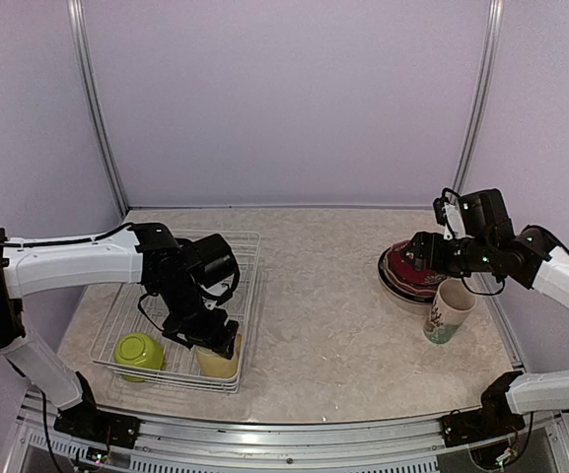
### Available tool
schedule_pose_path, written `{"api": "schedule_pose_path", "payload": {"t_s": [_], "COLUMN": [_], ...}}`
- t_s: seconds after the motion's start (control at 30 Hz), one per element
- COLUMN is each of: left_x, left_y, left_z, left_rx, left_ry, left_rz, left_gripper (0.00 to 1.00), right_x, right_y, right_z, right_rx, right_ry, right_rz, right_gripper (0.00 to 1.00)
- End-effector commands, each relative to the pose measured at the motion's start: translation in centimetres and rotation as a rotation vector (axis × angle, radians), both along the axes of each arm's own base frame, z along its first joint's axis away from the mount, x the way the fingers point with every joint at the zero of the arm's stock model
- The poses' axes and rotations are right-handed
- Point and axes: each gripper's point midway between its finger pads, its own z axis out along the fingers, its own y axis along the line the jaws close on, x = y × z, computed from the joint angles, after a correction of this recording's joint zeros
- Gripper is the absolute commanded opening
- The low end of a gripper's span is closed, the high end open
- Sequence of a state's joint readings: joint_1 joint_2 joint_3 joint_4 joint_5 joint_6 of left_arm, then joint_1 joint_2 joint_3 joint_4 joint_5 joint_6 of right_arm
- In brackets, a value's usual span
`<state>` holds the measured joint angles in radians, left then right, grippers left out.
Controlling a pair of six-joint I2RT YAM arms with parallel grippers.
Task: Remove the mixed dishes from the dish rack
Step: Grab the cup from the dish rack.
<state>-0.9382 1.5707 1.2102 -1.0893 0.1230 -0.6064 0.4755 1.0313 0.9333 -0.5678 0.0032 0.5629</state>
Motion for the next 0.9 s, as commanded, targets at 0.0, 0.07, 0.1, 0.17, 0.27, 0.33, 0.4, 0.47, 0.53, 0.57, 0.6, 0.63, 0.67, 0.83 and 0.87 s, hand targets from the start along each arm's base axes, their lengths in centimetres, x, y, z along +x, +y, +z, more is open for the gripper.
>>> {"api": "schedule_pose_path", "payload": {"t_s": [0.0, 0.07, 0.1, 0.17, 0.27, 0.33, 0.4, 0.47, 0.53, 0.57, 0.6, 0.63, 0.67, 0.83, 0.87], "left_x": [0.1, 0.2, 0.3, 0.2, 0.2, 0.2, 0.2, 0.3, 0.3, 0.4, 0.5, 0.5, 0.6, 1.1, 1.3], "left_y": [0.4, 0.4, 0.3, 0.3, 0.4, 0.6, 0.7, 0.8, 0.9, 1.1, 1.1, 1.3, 1.5, 2.9, 3.3], "left_z": [-1.1, -1.5, -1.6, -1.9, -2.2, -2.1, -1.9, -1.6, -1.2, -1.0, -0.8, -0.5, -0.4, 1.5, 2.0], "left_rx": [0.058, 0.069, 0.073, 0.081, 0.094, 0.100, 0.099, 0.097, 0.096, 0.100, 0.101, 0.102, 0.108, 0.106, 0.099], "left_ry": [-0.007, -0.003, -0.001, 0.003, 0.008, 0.006, 0.001, -0.006, -0.016, -0.022, -0.028, -0.035, -0.039, -0.071, -0.077], "left_rz": [0.007, 0.006, 0.006, 0.004, 0.000, -0.001, -0.001, 0.000, 0.001, 0.002, 0.001, 0.001, 0.003, 0.021, 0.029], "left_gripper": [0.90, 0.90, 0.89, 0.89, 0.87, 0.85, 0.82, 0.79, 0.75, 0.72, 0.69, 0.67, 0.66, 0.63, 0.63], "right_x": [0.1, 0.0, 0.1, 0.0, 0.0, 0.0, 0.1, 0.2, 0.1, 0.1, 0.1, 0.1, 0.1, 0.0, 0.1], "right_y": [-0.2, -0.2, -0.2, -0.2, -0.2, -0.2, -0.1, -0.1, 0.2, 0.4, 0.4, 0.4, 0.5, 0.5, 0.5], "right_z": [-0.3, -0.3, -0.3, -0.3, -0.4, -0.4, -0.5, -0.6, -0.6, -0.6, -0.7, -0.7, -0.7, -0.7, -0.6], "right_rx": [0.004, 0.004, 0.005, 0.007, 0.008, 0.009, 0.009, 0.008, 0.018, 0.022, 0.022, 0.023, 0.024, 0.025, 0.026], "right_ry": [-0.002, -0.001, -0.002, -0.001, 0.000, 0.000, 0.001, 0.002, 0.009, 0.010, 0.012, 0.013, 0.014, 0.013, 0.012], "right_rz": [-0.005, -0.007, -0.007, -0.009, -0.009, -0.011, -0.010, -0.010, 0.005, 0.011, 0.013, 0.013, 0.014, 0.015, 0.014], "right_gripper": [0.80, 0.80, 0.80, 0.80, 0.80, 0.80, 0.81, 0.80, 0.80, 0.80, 0.81, 0.81, 0.80, 0.81, 0.81]}}
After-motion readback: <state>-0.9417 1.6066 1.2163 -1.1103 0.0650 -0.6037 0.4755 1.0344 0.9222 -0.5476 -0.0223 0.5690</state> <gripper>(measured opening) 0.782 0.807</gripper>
